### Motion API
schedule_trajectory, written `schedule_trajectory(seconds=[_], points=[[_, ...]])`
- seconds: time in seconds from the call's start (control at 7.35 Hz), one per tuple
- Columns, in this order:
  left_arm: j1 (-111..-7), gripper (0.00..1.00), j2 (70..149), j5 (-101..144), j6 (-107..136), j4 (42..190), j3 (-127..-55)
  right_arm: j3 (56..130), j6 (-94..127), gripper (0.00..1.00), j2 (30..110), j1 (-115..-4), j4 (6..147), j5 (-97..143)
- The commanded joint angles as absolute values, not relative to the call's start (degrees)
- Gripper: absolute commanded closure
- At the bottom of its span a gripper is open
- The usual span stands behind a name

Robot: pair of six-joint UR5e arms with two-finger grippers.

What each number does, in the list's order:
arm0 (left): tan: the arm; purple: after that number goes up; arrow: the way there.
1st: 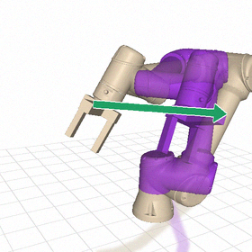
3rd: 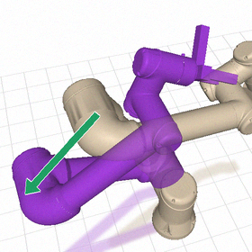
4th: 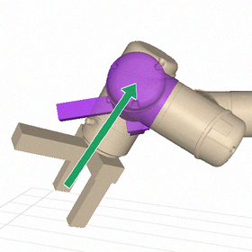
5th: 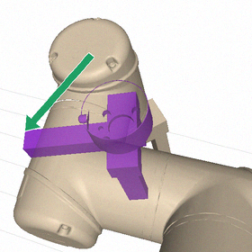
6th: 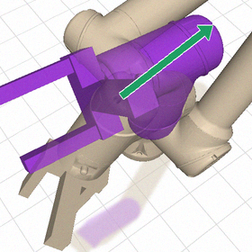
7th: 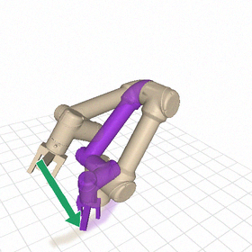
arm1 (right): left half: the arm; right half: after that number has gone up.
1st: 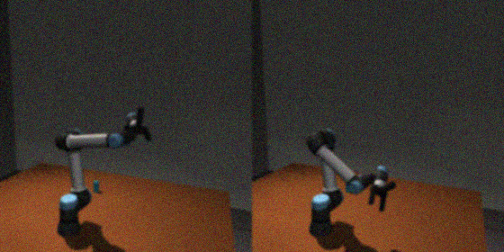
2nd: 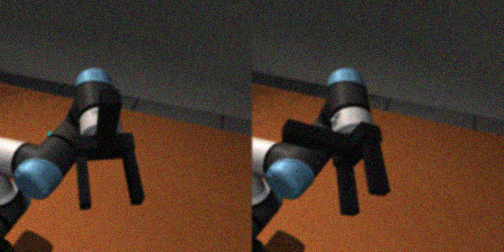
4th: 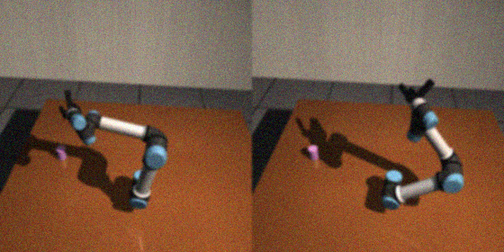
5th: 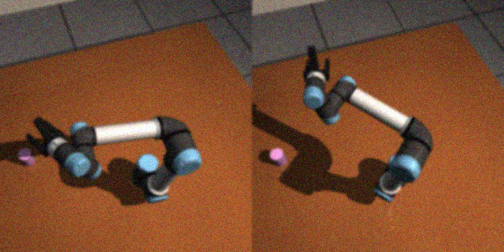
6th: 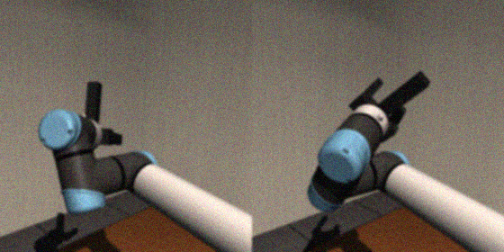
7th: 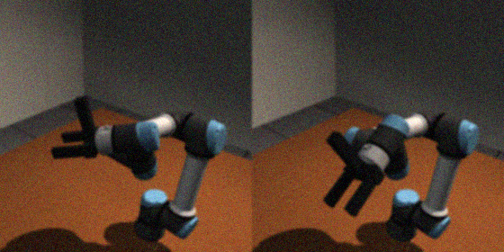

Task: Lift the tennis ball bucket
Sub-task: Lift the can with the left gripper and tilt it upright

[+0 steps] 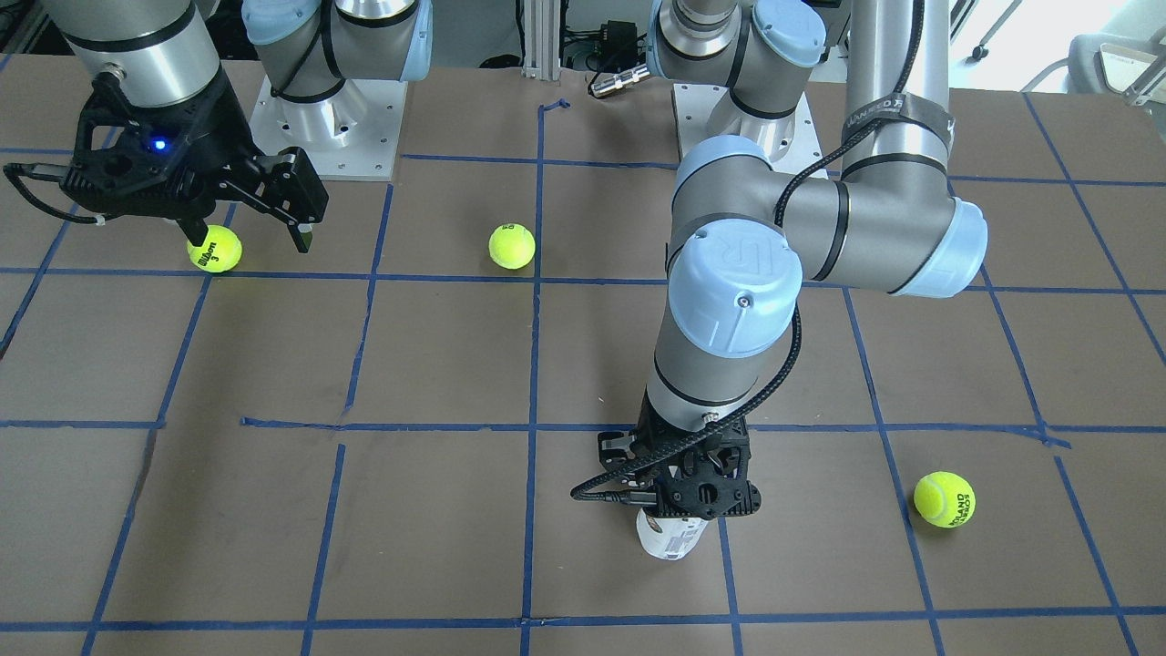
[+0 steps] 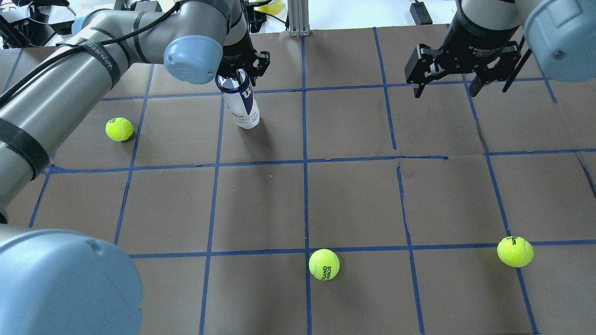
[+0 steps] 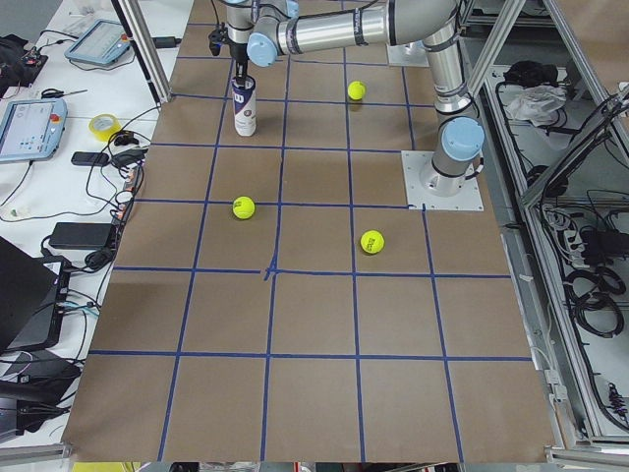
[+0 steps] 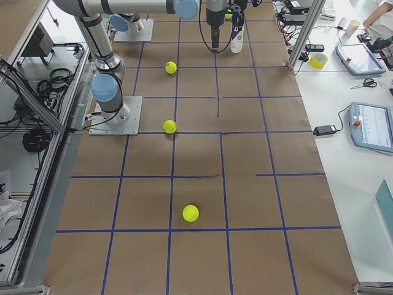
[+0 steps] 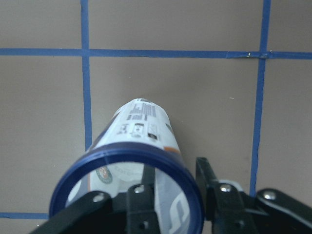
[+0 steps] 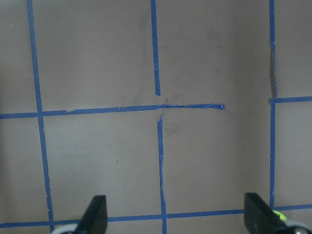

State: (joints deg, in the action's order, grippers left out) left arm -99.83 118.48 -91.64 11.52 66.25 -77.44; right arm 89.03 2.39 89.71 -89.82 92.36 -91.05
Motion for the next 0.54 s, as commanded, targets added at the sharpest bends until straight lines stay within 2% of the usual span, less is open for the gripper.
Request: schedule_trajectory(seconds=[0.0,0.41], points=[[-100.46,0.0,117.17,-92.46,12.04,68.45,-76.91,89.03,2.46,0.0,89.74,-89.82,92.29,-91.05],[-100.37,0.0,114.88,-92.46,12.04,76.18,-72.53,89.03,2.46,0.0,89.74,-89.82,92.11,-91.05]])
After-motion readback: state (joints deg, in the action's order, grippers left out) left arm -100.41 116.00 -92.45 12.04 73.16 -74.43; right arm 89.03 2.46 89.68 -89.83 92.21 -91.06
